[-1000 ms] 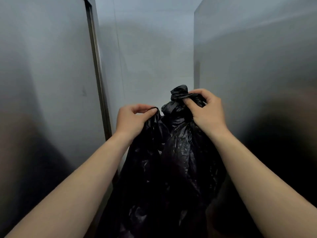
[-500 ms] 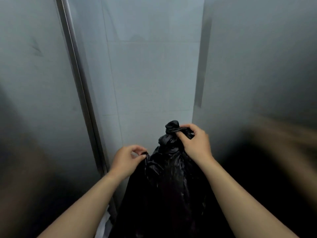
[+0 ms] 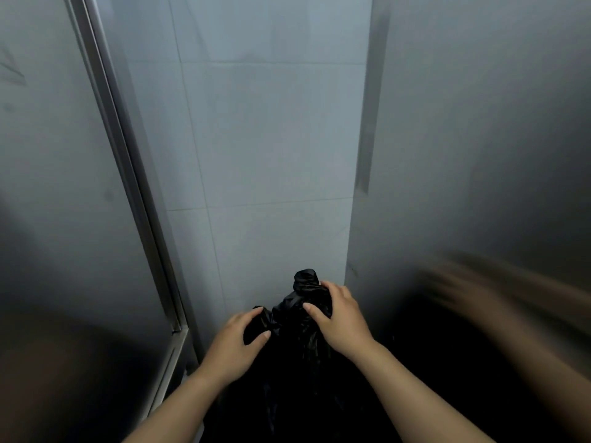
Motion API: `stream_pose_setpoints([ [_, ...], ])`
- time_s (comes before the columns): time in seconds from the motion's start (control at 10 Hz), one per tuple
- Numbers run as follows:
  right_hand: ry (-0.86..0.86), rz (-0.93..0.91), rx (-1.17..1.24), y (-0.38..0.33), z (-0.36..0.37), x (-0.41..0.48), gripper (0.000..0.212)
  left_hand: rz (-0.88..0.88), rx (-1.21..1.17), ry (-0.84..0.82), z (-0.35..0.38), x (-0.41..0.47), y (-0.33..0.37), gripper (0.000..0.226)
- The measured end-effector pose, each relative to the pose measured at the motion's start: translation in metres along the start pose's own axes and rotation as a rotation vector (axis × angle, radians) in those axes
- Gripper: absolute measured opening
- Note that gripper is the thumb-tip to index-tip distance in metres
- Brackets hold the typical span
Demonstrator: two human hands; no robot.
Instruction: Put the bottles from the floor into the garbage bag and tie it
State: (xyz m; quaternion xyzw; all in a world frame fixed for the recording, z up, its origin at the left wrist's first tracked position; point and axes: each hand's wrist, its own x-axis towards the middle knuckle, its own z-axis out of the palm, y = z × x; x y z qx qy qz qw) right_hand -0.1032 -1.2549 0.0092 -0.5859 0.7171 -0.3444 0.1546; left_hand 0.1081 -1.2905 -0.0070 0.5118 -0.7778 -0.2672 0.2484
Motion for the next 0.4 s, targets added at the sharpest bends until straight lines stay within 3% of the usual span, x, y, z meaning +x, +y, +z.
stream_pose_setpoints([
  [0.2,0.013,0.0,-0.072,-0.015,-0.026,-0.013,0.083,0.026,0.008,0.036,-0.01,-0.007,0.019,0.055],
  [0.4,0.088,-0.075,-0.049,-0.033,-0.058,-0.036,0.077,0.046,-0.023,0.158,-0.029,-0.026,0.043,0.057],
])
